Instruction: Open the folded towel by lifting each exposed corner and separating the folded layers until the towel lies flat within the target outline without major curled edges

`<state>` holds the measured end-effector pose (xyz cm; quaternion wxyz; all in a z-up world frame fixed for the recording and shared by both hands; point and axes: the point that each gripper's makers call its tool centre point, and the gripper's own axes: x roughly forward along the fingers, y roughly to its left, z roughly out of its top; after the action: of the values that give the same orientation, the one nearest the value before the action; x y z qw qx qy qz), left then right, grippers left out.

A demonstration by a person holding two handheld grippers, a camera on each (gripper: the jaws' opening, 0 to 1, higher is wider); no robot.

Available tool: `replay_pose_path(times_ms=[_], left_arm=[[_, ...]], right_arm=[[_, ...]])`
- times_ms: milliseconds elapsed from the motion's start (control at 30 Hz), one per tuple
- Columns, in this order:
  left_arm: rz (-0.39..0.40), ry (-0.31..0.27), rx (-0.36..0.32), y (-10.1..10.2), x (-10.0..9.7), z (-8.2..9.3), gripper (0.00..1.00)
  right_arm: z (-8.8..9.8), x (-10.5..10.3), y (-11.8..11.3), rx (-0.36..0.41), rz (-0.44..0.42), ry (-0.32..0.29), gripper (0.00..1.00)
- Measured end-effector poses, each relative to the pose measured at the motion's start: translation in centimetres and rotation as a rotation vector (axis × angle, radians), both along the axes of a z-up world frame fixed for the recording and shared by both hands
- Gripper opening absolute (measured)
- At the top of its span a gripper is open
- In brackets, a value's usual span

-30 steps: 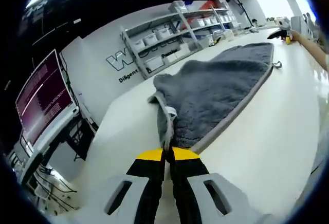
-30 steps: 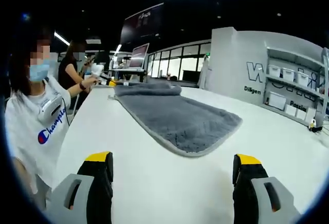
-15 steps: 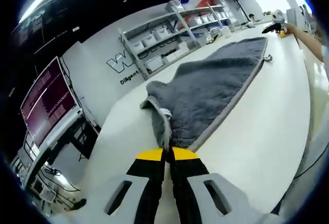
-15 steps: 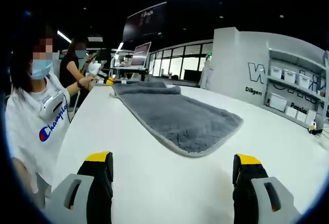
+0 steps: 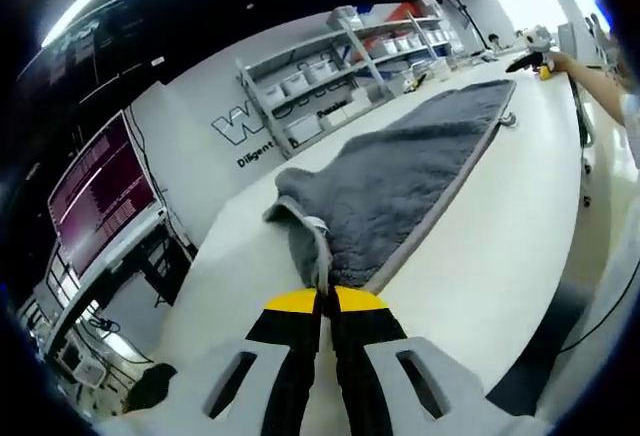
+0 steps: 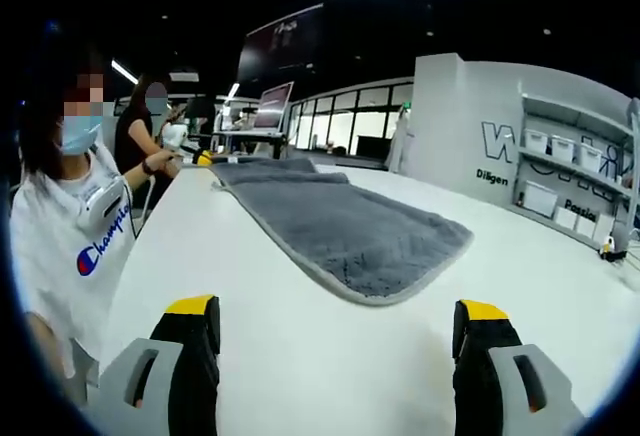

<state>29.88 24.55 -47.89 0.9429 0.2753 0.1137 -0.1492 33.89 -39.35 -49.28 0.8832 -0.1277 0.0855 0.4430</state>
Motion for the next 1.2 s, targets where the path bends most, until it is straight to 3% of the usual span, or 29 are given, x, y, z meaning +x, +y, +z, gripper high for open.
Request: replay_pose_path(times_ms=[267, 533, 667, 767, 933, 1033, 1200], left_arm=[[0.007, -0.021, -0.004, -0.4, -1.0, 0.6, 0.04], [0.007, -0.051, -0.065, 0.2, -1.6, 1.5, 0.08], [0.026, -0.115, -0.11, 1.0, -2.2, 3.5, 0.16], [0.004, -0.152, -0.191, 0.6, -2.6, 5.3, 0.2], [-0.072, -0.126, -0.315, -0.9, -2.1, 7.1, 0.26], [-0.112, -0.095, -0.37, -2.0, -0.7, 8.3, 0.26], [-0.175, -0.038, -0.37, -4.4, 2.4, 9.1, 0.27]], right_arm=[[0.4, -0.1, 0.2, 0.0, 0.0, -0.001, 0.99], [0.5, 0.0, 0.0, 0.003, -0.016, -0.001, 0.99], [0.6, 0.0, -0.1, 0.003, -0.018, 0.0, 0.99], [0.5, 0.4, -0.9, 0.004, -0.018, 0.003, 0.99], [1.0, 0.8, -1.9, 0.061, -0.033, 0.011, 0.99], [1.2, 0.9, -2.2, 0.086, -0.043, 0.01, 0.99], [1.3, 0.6, -1.3, 0.1, -0.048, 0.016, 0.99]])
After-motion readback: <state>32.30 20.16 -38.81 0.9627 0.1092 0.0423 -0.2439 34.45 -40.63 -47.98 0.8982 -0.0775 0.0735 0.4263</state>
